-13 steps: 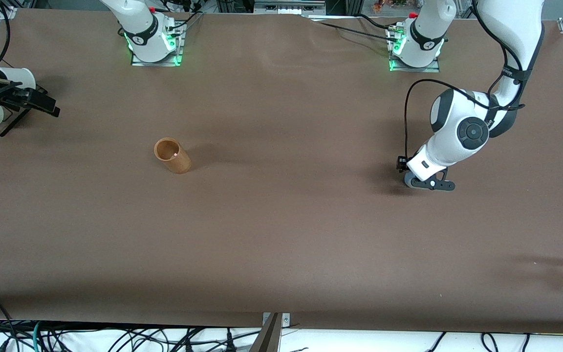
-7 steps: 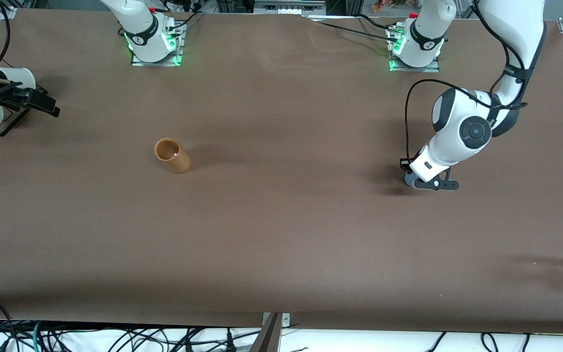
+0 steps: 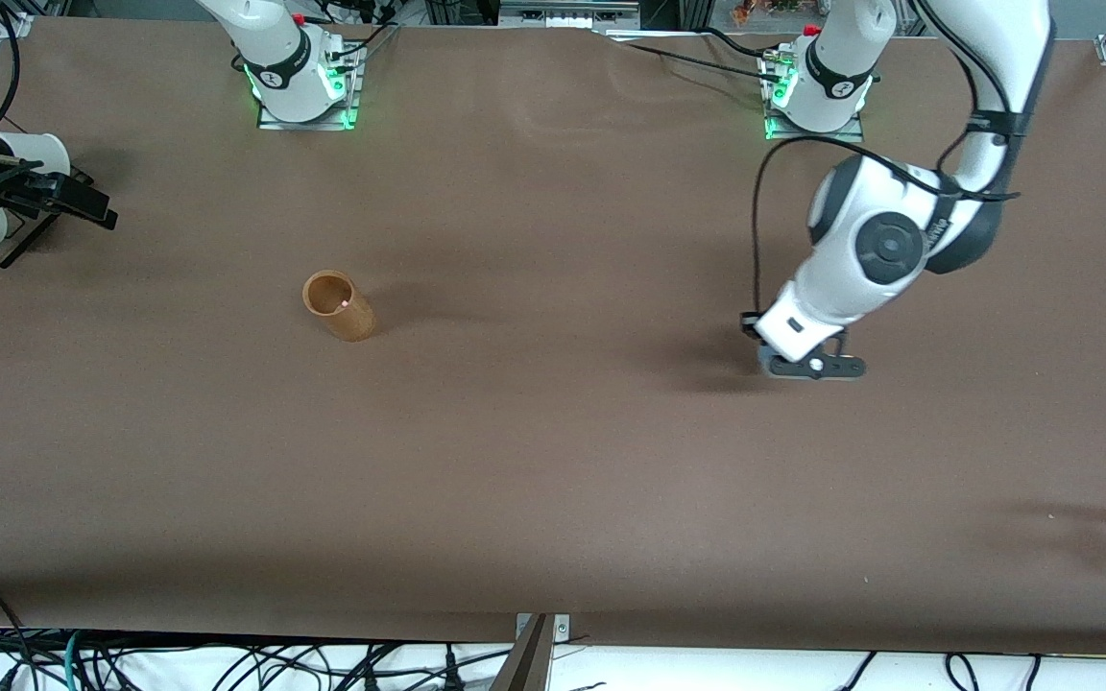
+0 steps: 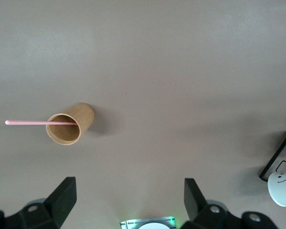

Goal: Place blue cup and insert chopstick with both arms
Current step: 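Lift the blue cup with the left gripper and carry it toward the table middle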

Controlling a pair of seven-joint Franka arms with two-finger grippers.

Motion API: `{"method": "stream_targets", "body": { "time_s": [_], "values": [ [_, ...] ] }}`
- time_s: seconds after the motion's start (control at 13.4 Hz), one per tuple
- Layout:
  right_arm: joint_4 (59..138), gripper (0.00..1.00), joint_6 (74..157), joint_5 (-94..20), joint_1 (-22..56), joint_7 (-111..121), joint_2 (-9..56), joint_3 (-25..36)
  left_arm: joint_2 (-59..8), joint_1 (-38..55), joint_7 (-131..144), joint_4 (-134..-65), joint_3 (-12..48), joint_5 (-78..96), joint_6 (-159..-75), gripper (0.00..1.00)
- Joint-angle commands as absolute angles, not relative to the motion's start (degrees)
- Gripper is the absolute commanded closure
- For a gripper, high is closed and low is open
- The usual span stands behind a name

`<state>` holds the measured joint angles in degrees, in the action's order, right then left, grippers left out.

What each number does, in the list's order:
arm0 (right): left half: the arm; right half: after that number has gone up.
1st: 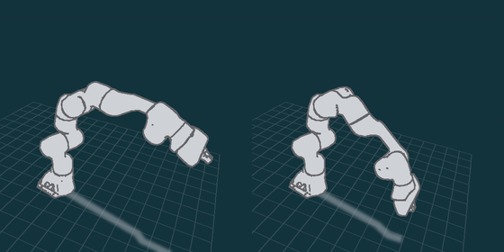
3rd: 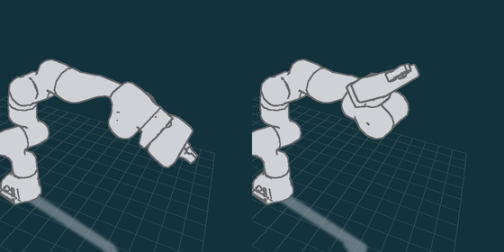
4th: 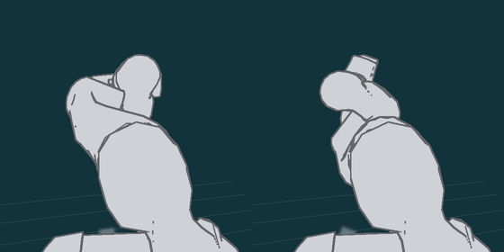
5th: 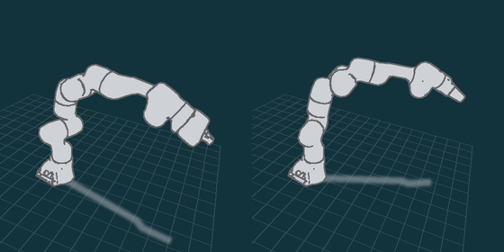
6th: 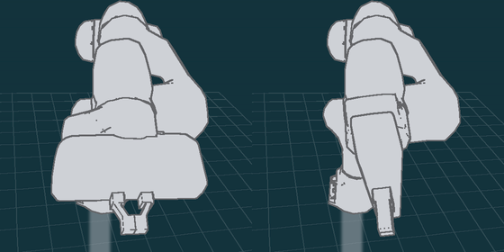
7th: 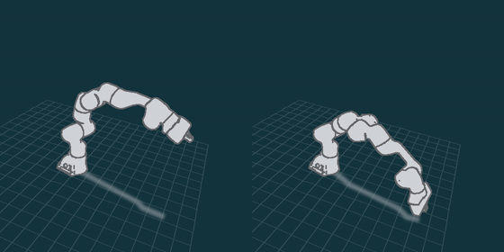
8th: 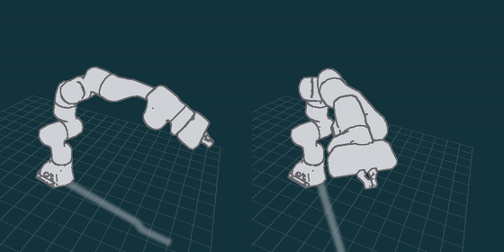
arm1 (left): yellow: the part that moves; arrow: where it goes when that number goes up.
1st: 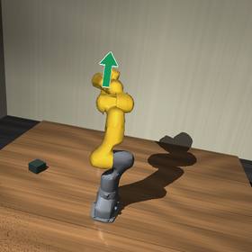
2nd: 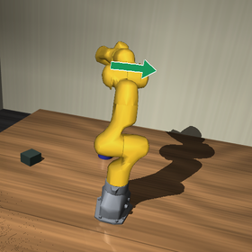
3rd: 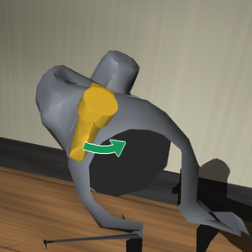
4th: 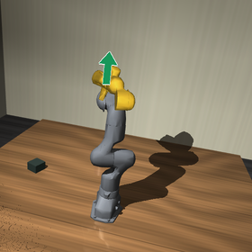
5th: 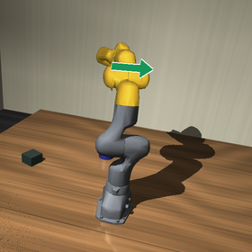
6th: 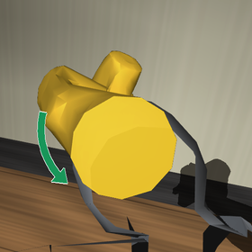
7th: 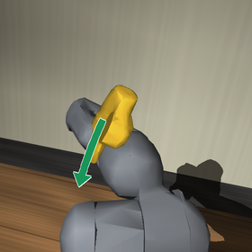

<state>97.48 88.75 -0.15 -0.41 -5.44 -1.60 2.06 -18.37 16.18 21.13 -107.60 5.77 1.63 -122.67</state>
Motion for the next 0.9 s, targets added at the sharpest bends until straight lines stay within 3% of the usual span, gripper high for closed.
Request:
{"method": "stream_targets", "body": {
  "time_s": [0.0,0.52,0.82],
  "values": [
    [96.77,0.00,87.89,-0.97,-0.44,-4.75,-1.67,2.29,-23.45,22.56,29.32,-100.39,5.10,2.99,-120.94,1.00],
    [96.85,0.00,87.63,-0.97,-0.44,-4.75,-1.67,2.37,-35.93,35.23,51.48,-85.72,5.01,2.99,-120.94,1.00],
    [96.86,0.00,87.63,-0.97,-0.44,-4.75,-1.67,2.37,-41.74,38.23,56.60,-81.21,4.92,2.90,-121.55,1.00]
  ]
}}
